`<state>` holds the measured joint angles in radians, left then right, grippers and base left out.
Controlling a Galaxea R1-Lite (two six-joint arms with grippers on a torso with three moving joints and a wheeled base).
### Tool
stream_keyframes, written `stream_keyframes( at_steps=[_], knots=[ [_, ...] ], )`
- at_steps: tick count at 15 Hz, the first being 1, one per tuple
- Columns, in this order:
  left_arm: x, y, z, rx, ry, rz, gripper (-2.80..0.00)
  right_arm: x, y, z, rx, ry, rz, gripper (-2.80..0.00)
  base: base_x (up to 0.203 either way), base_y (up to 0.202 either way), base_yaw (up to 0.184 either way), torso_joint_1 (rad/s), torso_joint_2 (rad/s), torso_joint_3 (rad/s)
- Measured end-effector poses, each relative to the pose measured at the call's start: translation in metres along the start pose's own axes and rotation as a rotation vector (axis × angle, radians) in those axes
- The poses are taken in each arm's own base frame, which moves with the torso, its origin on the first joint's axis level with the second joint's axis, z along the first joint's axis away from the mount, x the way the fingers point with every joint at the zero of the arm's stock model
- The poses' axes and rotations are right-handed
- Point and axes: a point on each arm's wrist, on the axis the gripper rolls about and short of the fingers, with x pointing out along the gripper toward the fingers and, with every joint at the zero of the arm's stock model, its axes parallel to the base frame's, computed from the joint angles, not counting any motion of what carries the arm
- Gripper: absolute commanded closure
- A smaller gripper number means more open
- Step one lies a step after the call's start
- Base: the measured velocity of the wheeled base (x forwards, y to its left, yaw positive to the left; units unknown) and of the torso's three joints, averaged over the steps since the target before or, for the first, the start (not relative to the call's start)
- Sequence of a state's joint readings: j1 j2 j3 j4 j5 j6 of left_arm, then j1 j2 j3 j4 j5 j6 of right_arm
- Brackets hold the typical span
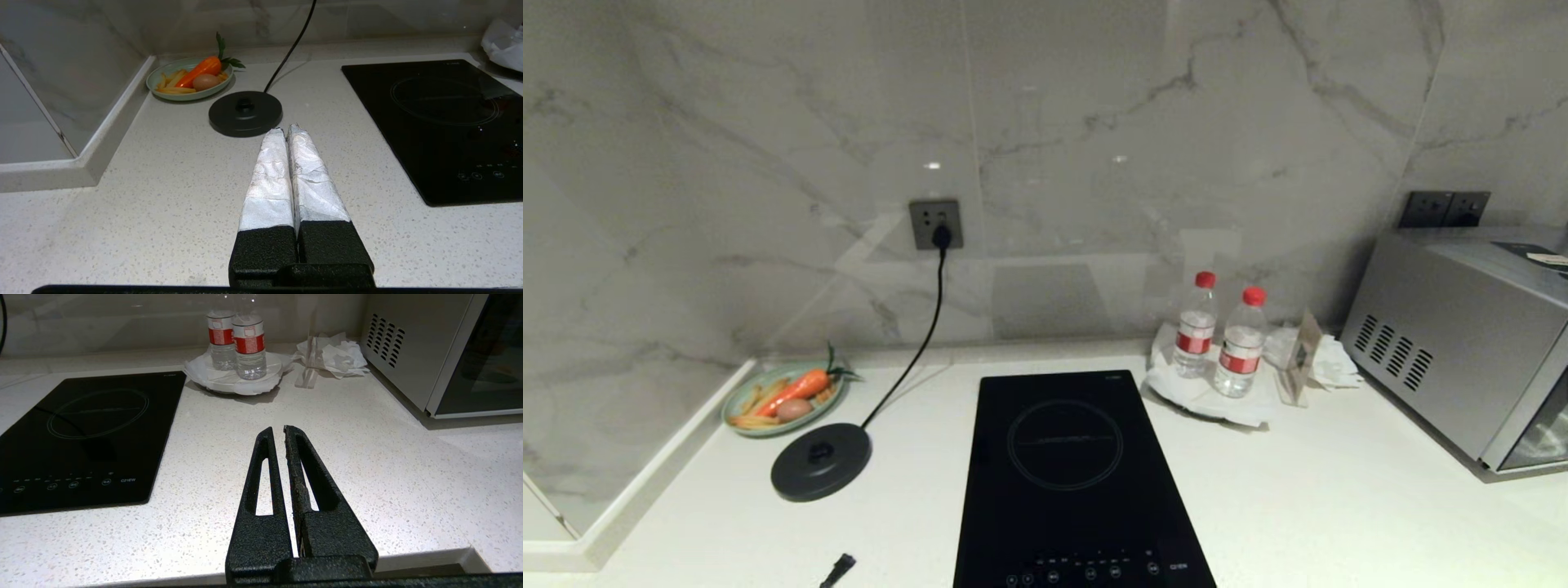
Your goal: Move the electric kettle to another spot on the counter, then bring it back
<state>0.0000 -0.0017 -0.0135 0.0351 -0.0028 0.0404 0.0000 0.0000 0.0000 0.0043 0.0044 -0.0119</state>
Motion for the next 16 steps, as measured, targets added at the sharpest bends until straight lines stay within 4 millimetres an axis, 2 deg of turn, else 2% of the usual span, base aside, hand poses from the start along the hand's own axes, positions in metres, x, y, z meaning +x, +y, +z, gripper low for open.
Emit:
stream_keyframes(
  at_steps=[16],
  knots=[
    [0.0, 0.0, 0.0, 0.001, 0.0, 0.0, 0.0, 0.0, 0.0, 0.0, 0.0, 0.0, 0.001, 0.0, 0.0, 0.0, 0.0, -0.128, 0.34, 0.217]
  ],
)
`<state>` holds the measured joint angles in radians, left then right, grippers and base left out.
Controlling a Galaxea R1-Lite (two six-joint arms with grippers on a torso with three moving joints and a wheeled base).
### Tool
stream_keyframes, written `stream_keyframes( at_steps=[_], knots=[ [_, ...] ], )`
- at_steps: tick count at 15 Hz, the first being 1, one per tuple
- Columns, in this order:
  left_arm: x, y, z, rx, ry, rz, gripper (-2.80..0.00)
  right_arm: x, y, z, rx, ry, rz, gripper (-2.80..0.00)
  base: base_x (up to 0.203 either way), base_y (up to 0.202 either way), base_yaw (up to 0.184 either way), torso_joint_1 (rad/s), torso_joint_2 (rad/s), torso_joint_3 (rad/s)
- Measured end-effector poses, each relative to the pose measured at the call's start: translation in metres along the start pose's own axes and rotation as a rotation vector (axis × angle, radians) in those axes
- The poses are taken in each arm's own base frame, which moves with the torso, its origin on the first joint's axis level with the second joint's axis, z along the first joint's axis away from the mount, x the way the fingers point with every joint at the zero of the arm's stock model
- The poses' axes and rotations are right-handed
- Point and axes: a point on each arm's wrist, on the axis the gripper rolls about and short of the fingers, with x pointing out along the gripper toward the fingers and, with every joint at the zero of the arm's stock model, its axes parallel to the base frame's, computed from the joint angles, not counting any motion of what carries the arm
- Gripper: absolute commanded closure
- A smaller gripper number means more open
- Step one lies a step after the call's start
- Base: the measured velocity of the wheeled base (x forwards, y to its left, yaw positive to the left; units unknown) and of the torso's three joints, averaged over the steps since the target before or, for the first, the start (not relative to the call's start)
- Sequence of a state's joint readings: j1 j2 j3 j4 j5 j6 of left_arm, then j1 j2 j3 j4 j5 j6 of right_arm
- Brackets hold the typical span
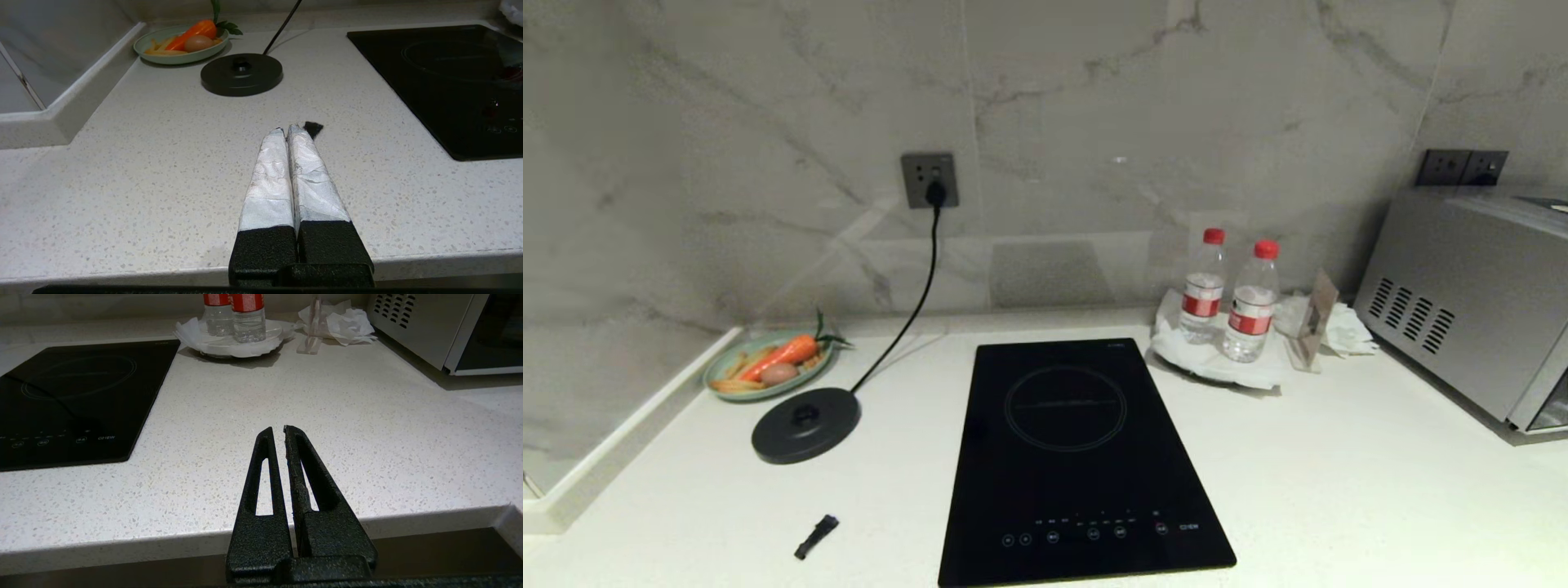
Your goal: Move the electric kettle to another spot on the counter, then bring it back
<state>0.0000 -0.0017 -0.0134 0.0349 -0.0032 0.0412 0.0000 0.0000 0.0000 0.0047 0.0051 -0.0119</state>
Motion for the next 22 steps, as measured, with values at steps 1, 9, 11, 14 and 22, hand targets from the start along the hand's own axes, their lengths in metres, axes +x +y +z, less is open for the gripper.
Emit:
stream_keyframes(
  at_steps=[1, 9, 11, 14, 22],
  knots=[
    [0.0, 0.0, 0.0, 0.0, 0.0, 0.0, 0.0, 0.0, 0.0, 0.0001, 0.0, -0.001, 0.0, 0.0, 0.0, 0.0, 0.0, -0.159, 0.48, 0.307],
    [0.0, 0.0, 0.0, 0.0, 0.001, -0.002, 0.0, 0.0, 0.0, 0.0, 0.0, 0.0, 0.0, 0.0, 0.0, 0.0, 0.0, -0.15, 0.53, 0.37],
    [0.0, 0.0, 0.0001, 0.001, 0.0, -0.001, 0.0, 0.0, 0.0, 0.0, 0.0, 0.0, 0.0, 0.0, 0.0, 0.0, 0.0, -0.117, 0.5, 0.385],
    [0.0, 0.0, 0.0001, 0.002, 0.0, -0.001, 0.0, 0.0, 0.0, 0.0, 0.0, 0.0, -0.001, 0.0, 0.0, 0.0, 0.0, -0.044, 0.19, 0.155],
    [0.0, 0.0, 0.0001, -0.003, 0.0, 0.0, 0.0, 0.0, 0.0, 0.0, 0.0, 0.0, 0.0, 0.0, -0.018, 0.0, 0.001, 0.0, 0.01, 0.009]
  ],
)
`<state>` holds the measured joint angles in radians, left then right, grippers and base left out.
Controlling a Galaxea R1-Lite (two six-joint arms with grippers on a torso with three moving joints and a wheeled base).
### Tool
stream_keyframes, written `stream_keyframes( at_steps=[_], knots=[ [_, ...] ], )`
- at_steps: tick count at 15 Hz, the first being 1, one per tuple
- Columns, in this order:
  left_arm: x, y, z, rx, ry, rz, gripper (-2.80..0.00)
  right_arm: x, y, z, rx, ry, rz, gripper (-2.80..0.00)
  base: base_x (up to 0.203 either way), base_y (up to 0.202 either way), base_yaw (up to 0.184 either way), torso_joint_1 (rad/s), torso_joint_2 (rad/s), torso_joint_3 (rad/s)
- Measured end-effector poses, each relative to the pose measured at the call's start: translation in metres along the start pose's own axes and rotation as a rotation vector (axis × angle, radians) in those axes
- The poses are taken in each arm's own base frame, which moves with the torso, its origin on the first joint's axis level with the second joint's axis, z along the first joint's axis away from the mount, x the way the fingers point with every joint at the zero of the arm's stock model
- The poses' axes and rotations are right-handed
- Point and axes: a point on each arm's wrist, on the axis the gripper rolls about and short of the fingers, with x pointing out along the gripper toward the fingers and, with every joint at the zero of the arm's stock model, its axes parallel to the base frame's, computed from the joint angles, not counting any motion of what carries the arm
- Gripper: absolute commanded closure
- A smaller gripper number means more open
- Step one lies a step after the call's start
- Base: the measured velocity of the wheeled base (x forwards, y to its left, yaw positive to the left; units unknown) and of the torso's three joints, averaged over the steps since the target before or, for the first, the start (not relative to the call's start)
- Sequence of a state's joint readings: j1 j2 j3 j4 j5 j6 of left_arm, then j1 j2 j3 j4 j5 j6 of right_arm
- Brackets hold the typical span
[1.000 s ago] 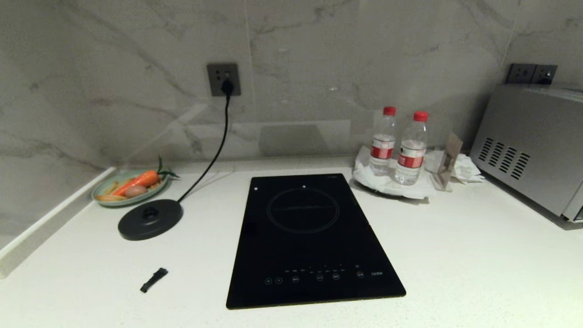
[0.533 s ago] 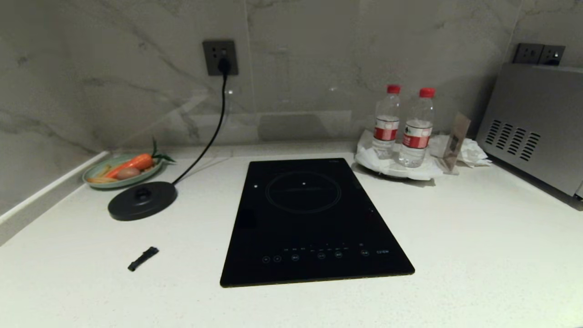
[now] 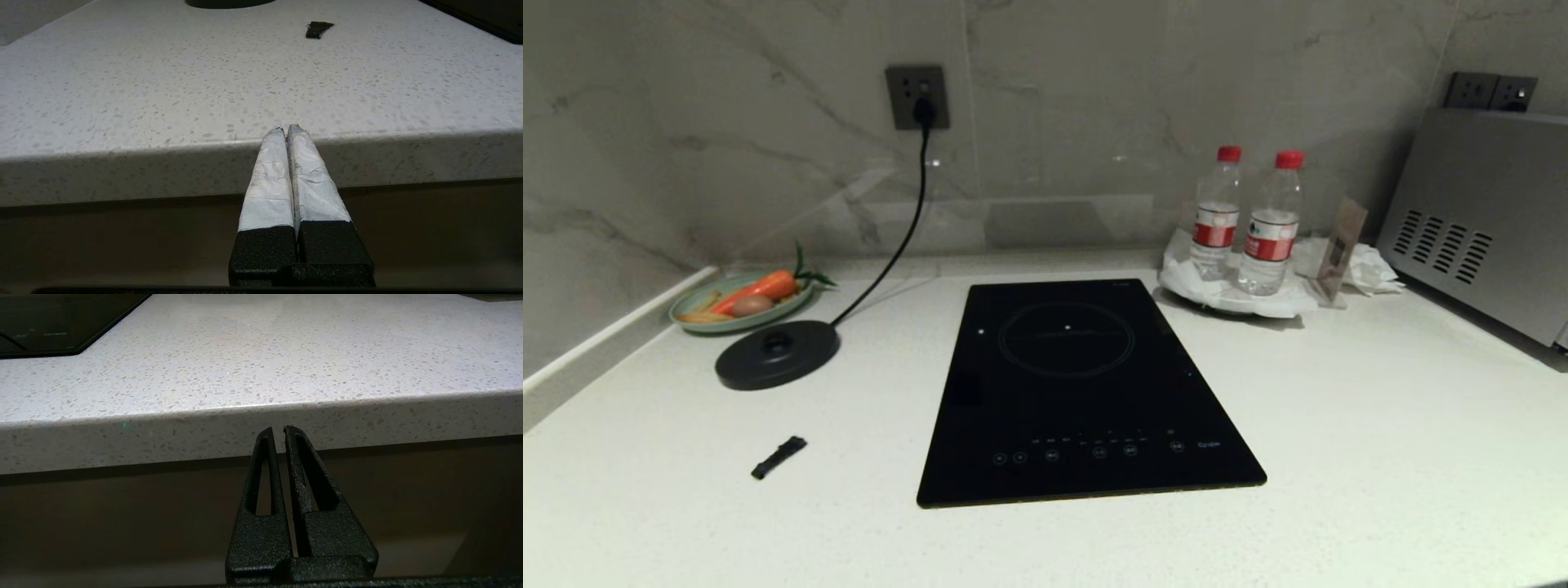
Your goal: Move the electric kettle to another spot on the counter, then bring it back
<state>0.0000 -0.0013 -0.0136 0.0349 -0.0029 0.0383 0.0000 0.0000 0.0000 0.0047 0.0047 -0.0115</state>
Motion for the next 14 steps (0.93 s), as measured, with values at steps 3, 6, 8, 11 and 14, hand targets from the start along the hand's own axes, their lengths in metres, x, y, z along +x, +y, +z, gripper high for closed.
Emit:
stream_keyframes(
  at_steps=[3, 6, 8, 11, 14],
  knots=[
    [0.0, 0.0, 0.0, 0.0, 0.0, 0.0, 0.0, 0.0, 0.0, 0.0, 0.0, 0.0, 0.0, 0.0, -0.196, 0.0, 0.0, -0.001, 0.0, 0.006],
    [0.0, 0.0, 0.0, -0.002, 0.0, 0.0, 0.0, 0.0, 0.0, 0.0001, 0.0, -0.001, 0.0, 0.0, -0.128, 0.0, -0.002, -0.006, 0.0, 0.006],
    [0.0, 0.0, 0.0, -0.002, 0.0, 0.0, 0.0, 0.0, 0.0, 0.0, 0.0, 0.0, 0.0, 0.0, 0.0, 0.0, 0.0, 0.0, 0.0, 0.0],
    [0.0, 0.0, 0.0, -0.001, 0.0, 0.0, 0.0, 0.0, 0.0, 0.0002, 0.0, -0.001, 0.0, 0.0, 0.0, 0.0, 0.0, -0.008, 0.06, 0.051],
    [0.0, 0.0, 0.0001, -0.002, 0.0, -0.001, 0.0, 0.0, 0.0, 0.0, 0.0, 0.0, 0.0, 0.0, 0.0, 0.0, 0.0, -0.039, 0.37, 0.317]
  ],
)
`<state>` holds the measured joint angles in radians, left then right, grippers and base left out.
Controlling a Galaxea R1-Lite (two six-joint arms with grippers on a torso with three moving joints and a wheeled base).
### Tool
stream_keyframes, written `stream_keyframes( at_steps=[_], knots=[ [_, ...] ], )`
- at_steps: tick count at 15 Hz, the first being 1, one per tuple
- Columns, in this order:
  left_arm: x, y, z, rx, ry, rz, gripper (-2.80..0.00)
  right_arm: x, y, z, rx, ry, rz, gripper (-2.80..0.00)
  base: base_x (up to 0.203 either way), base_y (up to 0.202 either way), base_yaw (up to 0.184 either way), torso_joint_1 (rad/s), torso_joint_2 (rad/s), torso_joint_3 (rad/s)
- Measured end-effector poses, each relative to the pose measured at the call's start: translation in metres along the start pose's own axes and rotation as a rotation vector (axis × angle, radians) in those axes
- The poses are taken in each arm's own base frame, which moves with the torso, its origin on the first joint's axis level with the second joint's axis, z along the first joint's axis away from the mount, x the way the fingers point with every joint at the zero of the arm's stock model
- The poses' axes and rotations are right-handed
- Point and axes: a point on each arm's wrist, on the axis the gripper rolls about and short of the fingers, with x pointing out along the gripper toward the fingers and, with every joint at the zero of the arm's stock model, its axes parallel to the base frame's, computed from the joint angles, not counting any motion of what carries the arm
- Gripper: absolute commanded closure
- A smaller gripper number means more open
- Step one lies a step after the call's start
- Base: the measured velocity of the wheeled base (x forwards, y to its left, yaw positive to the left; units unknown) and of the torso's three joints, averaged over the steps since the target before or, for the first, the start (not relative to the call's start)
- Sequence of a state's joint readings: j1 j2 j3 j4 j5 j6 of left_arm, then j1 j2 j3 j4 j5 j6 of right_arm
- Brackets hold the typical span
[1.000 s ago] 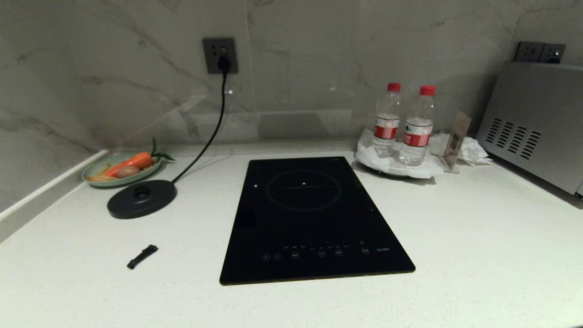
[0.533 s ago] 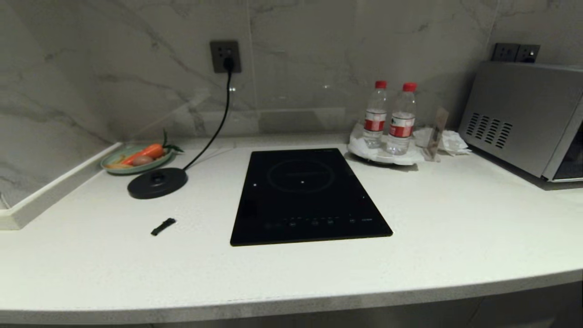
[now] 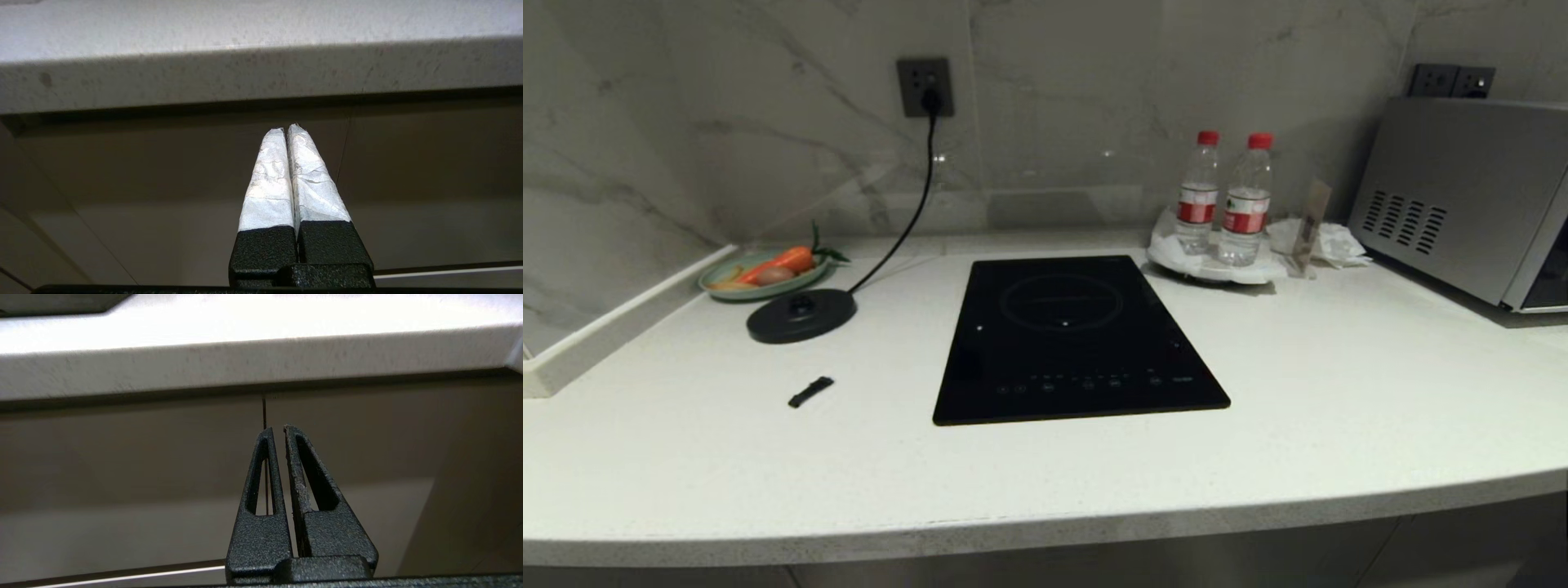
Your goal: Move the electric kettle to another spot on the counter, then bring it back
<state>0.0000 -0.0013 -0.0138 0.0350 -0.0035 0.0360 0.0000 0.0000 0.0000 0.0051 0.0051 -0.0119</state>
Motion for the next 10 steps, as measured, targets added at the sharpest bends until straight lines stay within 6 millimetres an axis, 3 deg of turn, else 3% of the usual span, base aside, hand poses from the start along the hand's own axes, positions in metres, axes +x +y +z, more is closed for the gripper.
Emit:
stream_keyframes(
  at_steps=[4, 10],
  knots=[
    [0.0, 0.0, 0.0, -0.001, 0.0, 0.0, 0.0, 0.0, 0.0, 0.0, -0.002, 0.0, 0.001, 0.0, 0.0, 0.0, 0.0, -0.03, 0.32, 0.29],
    [0.0, 0.0, 0.0, -0.002, 0.0, 0.0, 0.0, 0.0, 0.0, 0.0002, -0.002, -0.002, -0.001, 0.0, 0.0, 0.0, 0.0, -0.003, 0.03, 0.026]
  ],
)
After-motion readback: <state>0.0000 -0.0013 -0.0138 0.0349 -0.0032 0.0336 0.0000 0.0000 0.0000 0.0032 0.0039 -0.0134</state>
